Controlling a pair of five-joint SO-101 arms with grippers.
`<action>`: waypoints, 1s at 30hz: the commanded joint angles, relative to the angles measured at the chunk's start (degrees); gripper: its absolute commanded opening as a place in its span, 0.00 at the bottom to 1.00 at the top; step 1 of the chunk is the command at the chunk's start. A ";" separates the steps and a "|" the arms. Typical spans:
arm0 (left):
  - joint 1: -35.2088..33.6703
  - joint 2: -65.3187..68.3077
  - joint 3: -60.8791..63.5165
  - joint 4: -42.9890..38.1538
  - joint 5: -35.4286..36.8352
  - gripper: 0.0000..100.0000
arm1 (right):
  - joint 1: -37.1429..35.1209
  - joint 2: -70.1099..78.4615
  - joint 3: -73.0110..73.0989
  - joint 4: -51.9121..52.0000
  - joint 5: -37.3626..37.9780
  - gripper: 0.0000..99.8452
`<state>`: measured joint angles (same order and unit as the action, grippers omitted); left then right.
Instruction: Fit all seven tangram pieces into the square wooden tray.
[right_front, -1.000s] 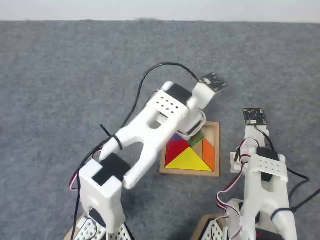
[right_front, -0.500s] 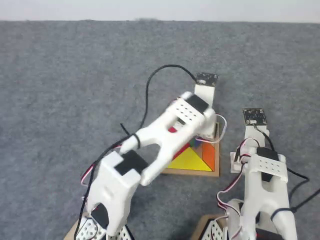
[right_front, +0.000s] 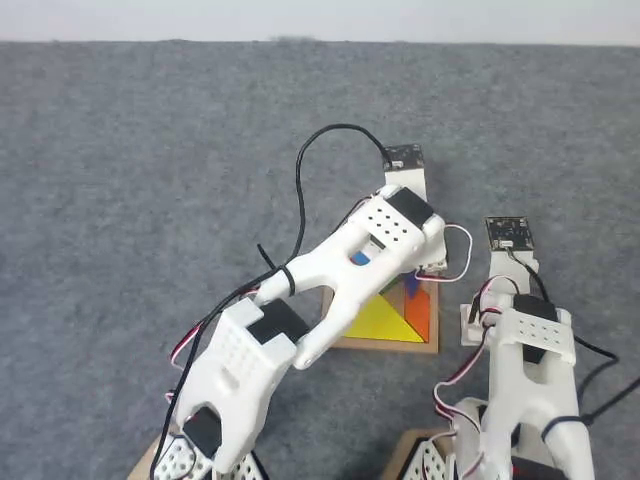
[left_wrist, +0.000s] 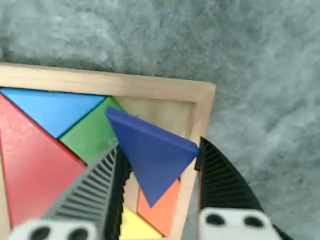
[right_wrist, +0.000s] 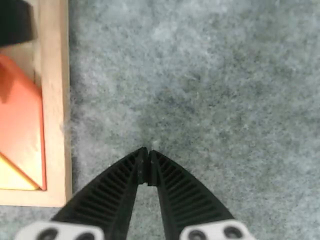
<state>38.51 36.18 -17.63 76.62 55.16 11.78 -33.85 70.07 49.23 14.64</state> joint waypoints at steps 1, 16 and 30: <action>0.18 -0.44 -4.26 -0.18 2.81 0.15 | 0.22 -0.31 -0.35 -1.19 -0.44 0.01; -3.08 -0.88 -5.23 -0.09 2.73 0.28 | 0.22 -0.22 -0.35 -1.19 -0.44 0.01; -15.91 -1.32 -21.14 20.13 -42.81 0.23 | 8.31 -0.57 -0.53 -4.88 -0.53 0.01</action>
<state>25.14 36.62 -35.30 91.82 37.32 14.51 -33.85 70.07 48.44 14.55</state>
